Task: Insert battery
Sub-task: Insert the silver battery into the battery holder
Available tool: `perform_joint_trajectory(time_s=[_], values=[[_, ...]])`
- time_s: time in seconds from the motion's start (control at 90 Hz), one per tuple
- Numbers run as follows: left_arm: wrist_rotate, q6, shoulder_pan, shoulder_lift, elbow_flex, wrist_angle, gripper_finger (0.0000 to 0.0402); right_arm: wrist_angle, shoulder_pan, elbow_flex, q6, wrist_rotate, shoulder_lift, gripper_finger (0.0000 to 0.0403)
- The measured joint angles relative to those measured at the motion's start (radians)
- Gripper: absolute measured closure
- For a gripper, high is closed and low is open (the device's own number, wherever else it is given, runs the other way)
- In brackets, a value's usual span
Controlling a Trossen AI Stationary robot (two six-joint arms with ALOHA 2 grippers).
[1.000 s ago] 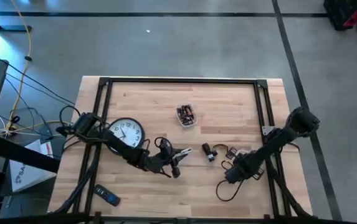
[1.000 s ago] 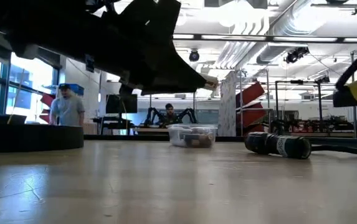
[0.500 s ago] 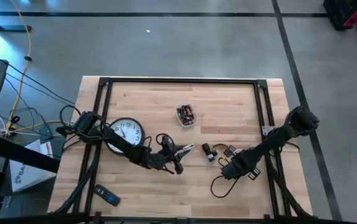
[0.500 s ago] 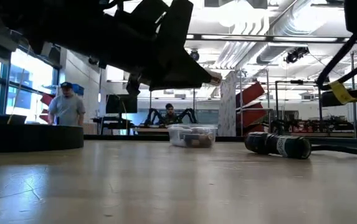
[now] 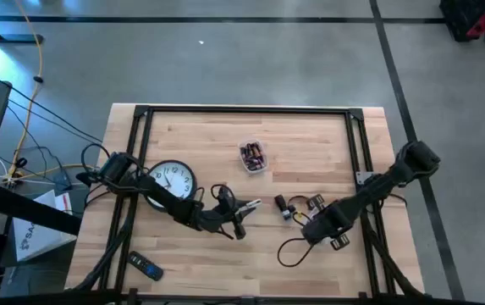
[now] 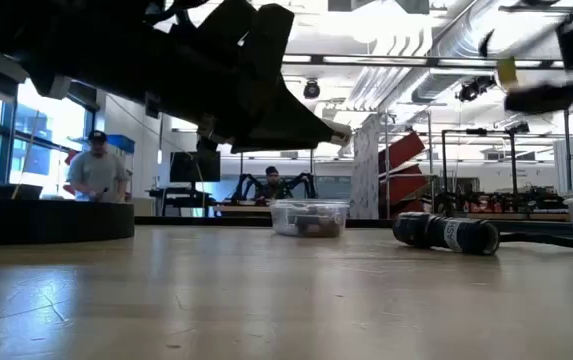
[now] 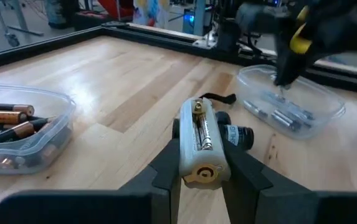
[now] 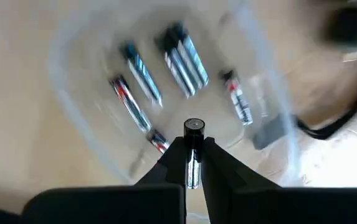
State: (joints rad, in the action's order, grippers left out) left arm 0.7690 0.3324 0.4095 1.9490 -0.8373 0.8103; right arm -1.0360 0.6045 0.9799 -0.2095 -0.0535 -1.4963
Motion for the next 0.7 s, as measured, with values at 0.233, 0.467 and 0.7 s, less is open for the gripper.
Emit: perform_joint_trajectory(time_s=[0.233,0.467,0.7], values=[[-0.071,-0.208,0.018,0.136,0.003,0.376,0.0339,0.325,0.078,-0.028,-0.240,-0.402,0.211,0.0401],[-0.160,-0.313,0.001,0.329,-0.017,0.743,0.0339,0.936,0.076,-0.185,-0.069,-0.644,0.239,0.0401],[-0.210,-0.340,-0.019,0.329,-0.046,0.740,0.0339,1.362,-0.046,-0.285,0.068,-0.582,0.153,0.0401]])
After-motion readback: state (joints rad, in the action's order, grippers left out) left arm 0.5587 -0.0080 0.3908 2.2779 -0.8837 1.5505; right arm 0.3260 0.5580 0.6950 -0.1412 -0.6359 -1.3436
